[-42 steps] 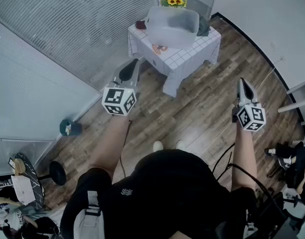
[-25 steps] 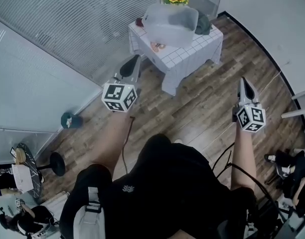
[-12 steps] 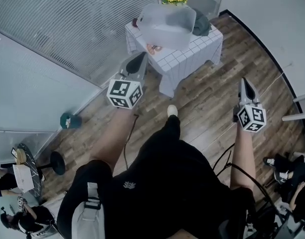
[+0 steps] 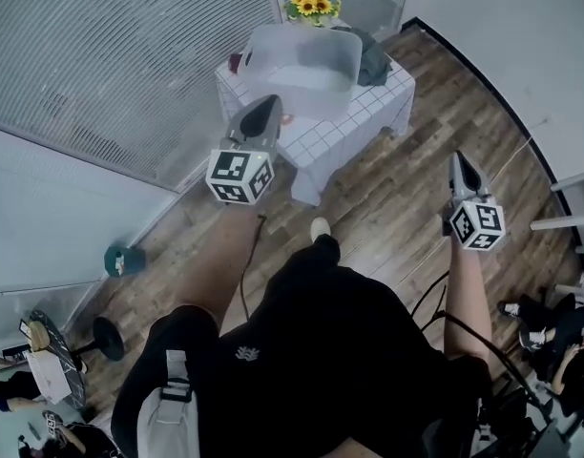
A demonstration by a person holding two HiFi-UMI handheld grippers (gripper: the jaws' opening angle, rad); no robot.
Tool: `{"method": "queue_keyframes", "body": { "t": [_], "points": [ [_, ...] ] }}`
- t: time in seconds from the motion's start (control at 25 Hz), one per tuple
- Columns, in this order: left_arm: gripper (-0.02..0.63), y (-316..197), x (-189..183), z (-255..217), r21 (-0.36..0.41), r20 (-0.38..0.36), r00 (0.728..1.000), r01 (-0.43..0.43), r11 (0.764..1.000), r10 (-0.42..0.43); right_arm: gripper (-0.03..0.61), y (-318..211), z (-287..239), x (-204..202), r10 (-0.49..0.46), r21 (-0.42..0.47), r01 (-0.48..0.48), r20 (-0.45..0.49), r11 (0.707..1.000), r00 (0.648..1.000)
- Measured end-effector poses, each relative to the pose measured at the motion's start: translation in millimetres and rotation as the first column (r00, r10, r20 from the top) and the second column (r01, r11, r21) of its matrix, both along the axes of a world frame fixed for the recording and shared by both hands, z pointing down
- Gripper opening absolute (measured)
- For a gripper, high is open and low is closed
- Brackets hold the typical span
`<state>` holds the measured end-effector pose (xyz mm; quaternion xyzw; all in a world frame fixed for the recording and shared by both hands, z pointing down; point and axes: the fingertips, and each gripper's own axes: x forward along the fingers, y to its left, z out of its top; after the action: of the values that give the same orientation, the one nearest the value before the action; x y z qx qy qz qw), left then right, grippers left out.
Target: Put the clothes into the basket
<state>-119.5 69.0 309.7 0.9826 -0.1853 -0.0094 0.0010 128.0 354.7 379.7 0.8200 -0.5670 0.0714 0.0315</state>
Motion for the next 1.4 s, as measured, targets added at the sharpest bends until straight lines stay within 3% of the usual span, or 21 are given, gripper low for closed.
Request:
{"method": "queue_keyframes", "body": {
  "t": [0.32, 0.68, 1.12, 1.4],
  "points": [
    [0.005, -82, 53, -6, 0.011, 0.019, 1.0, -0.02, 1.0, 0.02, 0.0, -91, -1, 44, -0.002, -0.012, 0.003, 0.035, 1.0, 0.999],
    [0.005, -156, 98, 3, 0.012, -0.002, 1.0, -0.024, 1.0, 0.024, 0.0, -179, -4, 87, -0.017, -0.007, 0.017, 0.006, 1.0, 1.0],
    [0.005, -206, 138, 11, -0.019, 0.005, 1.0, -0.005, 1.0, 0.005, 0.0, -251, 6, 136, -0.036, -0.007, 0.037, 0.026, 0.999, 0.999],
    [0.005, -234, 159, 14, -0.033, 0.01, 0.998, 0.06, 0.998, -0.06, 0.001, -304, 15, 179, -0.105, -0.002, 0.105, 0.033, 0.994, 0.994]
  ]
}}
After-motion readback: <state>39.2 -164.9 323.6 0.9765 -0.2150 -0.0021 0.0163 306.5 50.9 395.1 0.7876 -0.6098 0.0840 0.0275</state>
